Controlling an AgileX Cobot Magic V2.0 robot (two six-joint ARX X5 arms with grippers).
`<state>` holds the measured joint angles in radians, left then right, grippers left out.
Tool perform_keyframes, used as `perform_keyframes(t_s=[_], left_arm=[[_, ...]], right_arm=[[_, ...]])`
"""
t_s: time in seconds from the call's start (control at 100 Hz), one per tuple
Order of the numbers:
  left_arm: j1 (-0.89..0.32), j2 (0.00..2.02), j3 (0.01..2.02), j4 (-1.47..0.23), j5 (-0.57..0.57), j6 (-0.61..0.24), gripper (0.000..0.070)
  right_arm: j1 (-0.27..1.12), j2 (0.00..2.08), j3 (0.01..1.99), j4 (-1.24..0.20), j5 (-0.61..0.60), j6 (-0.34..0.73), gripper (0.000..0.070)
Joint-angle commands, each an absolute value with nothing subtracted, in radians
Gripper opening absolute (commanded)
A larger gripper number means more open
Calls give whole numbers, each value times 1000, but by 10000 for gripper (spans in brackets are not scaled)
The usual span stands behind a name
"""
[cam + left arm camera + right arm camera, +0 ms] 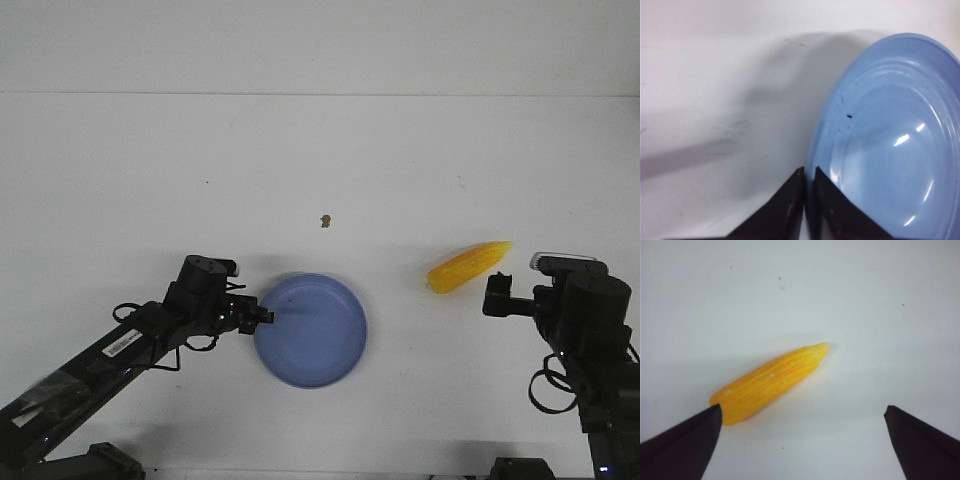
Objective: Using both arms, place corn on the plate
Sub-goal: 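Drag the blue plate with the left gripper toward the table center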
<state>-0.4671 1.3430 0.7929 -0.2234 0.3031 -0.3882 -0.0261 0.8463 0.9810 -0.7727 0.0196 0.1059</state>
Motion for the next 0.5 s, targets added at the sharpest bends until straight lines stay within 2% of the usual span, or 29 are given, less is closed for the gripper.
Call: perform_keyframes(t_s=[0.0,0.23,0.34,0.38,0.49], left_arm=[[-474,1370,801,-216,298,-402,16],[-486,1437,800,-215,289,-402,32],[-492,1440,800,-214,289,-402,80],[-493,1440,800,-215,288,-403,138],[-493,1440,800,-215,289,-406,379]], right_arm=[[-25,850,995,-763,19,116,700],[-25,850,995,-764,19,116,700],[-25,850,995,-764,19,116,700],[-25,850,995,-764,19,116,700],[-25,850,995,-764,19,116,700]])
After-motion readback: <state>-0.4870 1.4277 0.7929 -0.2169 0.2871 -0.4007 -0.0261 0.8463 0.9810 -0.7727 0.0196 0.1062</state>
